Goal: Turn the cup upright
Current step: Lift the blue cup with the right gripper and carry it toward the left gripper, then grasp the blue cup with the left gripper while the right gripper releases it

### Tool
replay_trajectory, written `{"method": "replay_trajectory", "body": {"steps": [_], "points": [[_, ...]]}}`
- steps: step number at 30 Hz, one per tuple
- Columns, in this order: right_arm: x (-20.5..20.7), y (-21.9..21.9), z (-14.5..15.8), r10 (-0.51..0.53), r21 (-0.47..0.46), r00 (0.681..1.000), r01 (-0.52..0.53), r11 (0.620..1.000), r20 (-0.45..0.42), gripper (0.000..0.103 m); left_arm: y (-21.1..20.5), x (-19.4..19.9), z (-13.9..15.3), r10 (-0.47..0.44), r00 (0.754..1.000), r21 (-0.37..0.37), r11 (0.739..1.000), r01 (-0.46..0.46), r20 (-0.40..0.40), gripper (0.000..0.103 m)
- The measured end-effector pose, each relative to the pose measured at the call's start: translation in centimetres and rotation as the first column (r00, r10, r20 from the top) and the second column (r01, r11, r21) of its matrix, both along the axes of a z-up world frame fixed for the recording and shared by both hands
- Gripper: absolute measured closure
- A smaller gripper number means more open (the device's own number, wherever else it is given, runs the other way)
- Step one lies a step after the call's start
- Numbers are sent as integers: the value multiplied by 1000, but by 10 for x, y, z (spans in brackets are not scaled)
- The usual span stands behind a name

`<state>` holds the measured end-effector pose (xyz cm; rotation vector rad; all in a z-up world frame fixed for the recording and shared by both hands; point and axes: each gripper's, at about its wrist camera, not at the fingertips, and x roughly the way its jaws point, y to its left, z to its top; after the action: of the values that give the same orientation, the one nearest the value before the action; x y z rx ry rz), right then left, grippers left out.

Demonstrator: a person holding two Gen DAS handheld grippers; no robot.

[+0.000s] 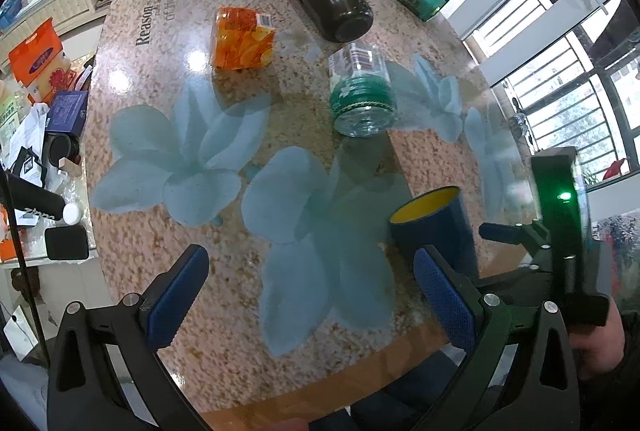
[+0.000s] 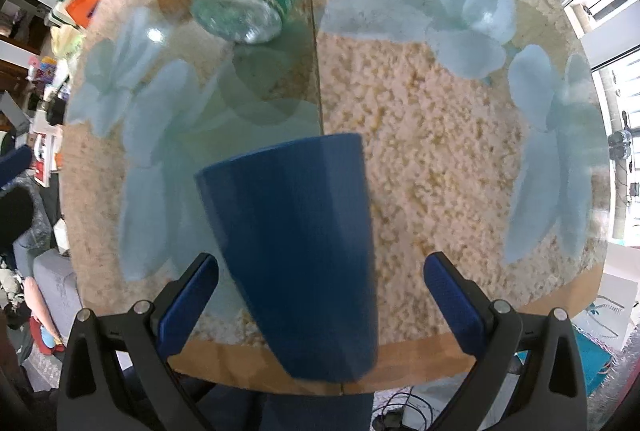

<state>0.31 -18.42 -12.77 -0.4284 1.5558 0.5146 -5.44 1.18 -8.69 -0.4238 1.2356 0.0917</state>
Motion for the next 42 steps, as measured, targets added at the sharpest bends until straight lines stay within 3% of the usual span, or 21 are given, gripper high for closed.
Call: {"method": "replay_trajectory", "body": {"steps": [8,16,29,42], "points": [[2,-19,54,-16,104,999,10,995,50,0,-16,3,28,17,1000,6,1000,-17,4,0],[35,-54,92,-29,175,996,13,985,89,0,-42,14,31,72,997,-7,997,-72,-32,0],[83,-92,97,50,234,998,-60,970,49,0,-93,38,15,171,979,-25,984,-174,-112,0],[114,-115,81,176,253,984,-172,952,6,0,-116,52,-32,339,914,-63,930,-361,-224,0]]}}
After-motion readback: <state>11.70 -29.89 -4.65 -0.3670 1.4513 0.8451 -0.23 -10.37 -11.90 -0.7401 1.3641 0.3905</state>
